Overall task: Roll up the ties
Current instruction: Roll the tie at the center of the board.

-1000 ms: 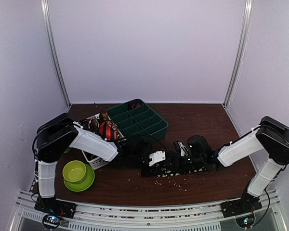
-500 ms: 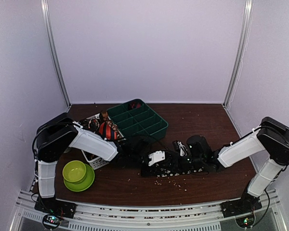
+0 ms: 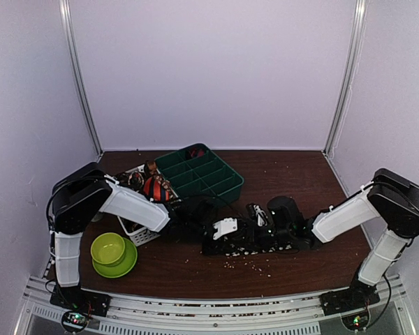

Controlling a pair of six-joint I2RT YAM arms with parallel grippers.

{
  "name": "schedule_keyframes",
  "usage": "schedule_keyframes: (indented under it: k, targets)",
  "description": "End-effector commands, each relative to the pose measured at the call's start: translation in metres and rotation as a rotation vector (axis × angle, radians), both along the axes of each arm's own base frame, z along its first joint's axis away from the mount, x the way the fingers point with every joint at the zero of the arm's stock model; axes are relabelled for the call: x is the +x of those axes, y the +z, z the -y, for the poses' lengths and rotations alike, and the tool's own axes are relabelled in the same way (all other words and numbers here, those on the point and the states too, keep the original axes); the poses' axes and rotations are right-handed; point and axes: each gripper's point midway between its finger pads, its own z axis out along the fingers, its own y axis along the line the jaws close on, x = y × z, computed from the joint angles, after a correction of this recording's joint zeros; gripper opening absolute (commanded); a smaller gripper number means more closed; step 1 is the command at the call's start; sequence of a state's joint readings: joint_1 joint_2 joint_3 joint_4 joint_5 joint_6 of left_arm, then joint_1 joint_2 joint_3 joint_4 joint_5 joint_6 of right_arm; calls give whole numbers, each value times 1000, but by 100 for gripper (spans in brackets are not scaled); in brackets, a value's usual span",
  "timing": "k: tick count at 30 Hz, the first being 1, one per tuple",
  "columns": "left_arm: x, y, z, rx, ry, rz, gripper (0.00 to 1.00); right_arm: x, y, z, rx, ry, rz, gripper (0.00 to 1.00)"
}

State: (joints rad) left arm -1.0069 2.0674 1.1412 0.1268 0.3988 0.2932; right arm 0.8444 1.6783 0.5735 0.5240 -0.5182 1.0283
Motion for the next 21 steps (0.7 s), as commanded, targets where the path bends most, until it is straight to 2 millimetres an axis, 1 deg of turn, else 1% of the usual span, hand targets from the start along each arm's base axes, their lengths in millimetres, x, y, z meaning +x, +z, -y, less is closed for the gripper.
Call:
schedule_keyframes:
  k: [1,4,7,10,12,14,17,19,21]
  targets:
    - [-23,-52,-34,202,12,-94,31,-9,-24,-9,-43,34,-34,27]
    - [-23,-53,-34,204,12,-96,32,-14,-37,-7,-76,47,-57,26]
    - [-22,-52,-34,202,13,-96,32,-19,-52,1,-120,45,-85,26]
    - [-23,-53,-34,204,14,-97,32,-22,-57,9,-134,29,-88,25]
    - [-22,-53,-34,203,13,-96,32,-24,-57,11,-135,29,-89,24]
    - [-22,-53,-34,204,13,-97,33,-23,-58,10,-141,33,-87,16]
    - [-21,-51,-33,203,15,-95,39,-24,-62,10,-153,39,-97,0]
    - [-19,-50,-33,203,24,-91,46,-25,-65,13,-158,36,-103,0]
    - [-14,-43,-33,170,48,-74,52,-26,-69,18,-163,30,-110,0]
